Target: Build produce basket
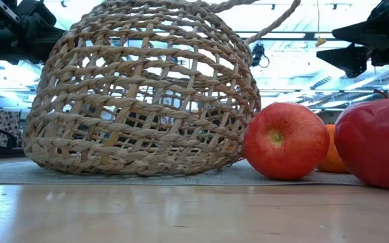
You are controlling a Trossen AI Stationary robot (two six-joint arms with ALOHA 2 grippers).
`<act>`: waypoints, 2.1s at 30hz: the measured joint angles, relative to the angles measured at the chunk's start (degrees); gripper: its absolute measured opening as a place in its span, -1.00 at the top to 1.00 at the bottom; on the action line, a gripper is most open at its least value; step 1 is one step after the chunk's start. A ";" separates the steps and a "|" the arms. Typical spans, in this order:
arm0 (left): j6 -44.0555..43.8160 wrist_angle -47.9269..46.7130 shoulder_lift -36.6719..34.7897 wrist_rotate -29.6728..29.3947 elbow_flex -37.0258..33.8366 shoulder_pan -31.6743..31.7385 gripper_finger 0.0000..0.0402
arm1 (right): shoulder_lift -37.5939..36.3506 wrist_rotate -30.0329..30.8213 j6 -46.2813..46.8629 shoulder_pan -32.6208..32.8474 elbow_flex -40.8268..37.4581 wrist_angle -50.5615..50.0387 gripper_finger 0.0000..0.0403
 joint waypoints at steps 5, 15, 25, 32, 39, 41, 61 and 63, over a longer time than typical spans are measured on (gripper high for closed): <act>0.00 0.00 -0.02 0.01 0.00 0.00 0.82 | -0.01 0.00 0.00 0.00 -0.01 0.00 -0.80; 0.00 0.00 0.00 0.00 0.00 -0.02 0.86 | -0.02 0.00 0.00 0.00 -0.02 0.00 -0.80; 0.00 0.00 -0.01 0.00 0.00 -0.01 0.83 | 0.00 -0.01 0.00 0.00 -0.02 0.00 -0.80; 0.00 0.00 -0.02 0.01 0.00 0.00 0.86 | -0.02 -0.02 0.00 0.00 0.00 0.00 -0.80; 0.00 0.00 -0.01 0.01 0.00 0.00 0.82 | -0.02 0.00 0.00 0.00 0.00 0.00 -0.80; -0.02 0.00 -0.02 -0.01 0.00 -0.02 0.83 | 0.00 -0.02 0.00 -0.02 0.00 0.00 -0.80; -0.01 0.00 0.00 0.00 0.00 -0.01 0.85 | 0.18 1.17 -8.48 -0.06 6.24 22.88 -0.80; -0.01 0.00 0.00 -0.01 0.00 -0.01 0.86 | 0.13 4.07 -10.38 -0.11 7.30 23.26 -0.80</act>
